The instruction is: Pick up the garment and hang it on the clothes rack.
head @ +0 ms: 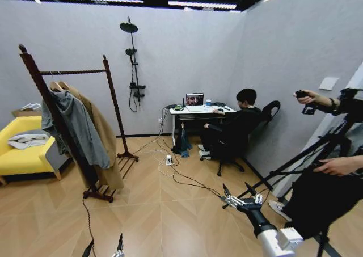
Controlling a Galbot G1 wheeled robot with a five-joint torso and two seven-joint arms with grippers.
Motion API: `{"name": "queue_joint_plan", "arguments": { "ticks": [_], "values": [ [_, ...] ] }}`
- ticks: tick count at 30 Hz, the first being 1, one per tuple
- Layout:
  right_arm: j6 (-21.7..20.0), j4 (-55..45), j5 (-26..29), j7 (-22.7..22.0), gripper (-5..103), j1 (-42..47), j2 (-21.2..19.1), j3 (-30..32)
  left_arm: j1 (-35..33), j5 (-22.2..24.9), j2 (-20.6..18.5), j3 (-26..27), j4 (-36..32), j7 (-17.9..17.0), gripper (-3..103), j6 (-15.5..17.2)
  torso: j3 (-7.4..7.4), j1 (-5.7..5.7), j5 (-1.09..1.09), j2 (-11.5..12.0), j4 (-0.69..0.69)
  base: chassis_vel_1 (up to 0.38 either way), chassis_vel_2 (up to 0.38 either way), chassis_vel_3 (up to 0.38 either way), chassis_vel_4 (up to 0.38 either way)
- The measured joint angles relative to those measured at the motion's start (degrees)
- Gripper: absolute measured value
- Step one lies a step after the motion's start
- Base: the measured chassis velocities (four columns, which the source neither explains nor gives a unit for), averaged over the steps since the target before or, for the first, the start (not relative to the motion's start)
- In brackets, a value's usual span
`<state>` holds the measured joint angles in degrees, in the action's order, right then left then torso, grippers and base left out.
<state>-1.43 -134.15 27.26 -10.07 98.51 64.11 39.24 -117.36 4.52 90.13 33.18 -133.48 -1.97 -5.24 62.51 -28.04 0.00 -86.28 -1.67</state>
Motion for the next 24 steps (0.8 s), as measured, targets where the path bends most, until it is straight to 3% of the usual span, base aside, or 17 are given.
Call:
{"name": "queue_joint_plan", "arguments": {
  "ticks": [24],
  "values": [
    [0.0,0.0,0.0,0.0,100,0.0,0.0,0.0,0.0,0.0,0.0,0.0,0.0,0.0,100,0.0,0.00,0.00,0.00,0.0,0.00,0.000,0.000,0.000,0.000]
  ]
}}
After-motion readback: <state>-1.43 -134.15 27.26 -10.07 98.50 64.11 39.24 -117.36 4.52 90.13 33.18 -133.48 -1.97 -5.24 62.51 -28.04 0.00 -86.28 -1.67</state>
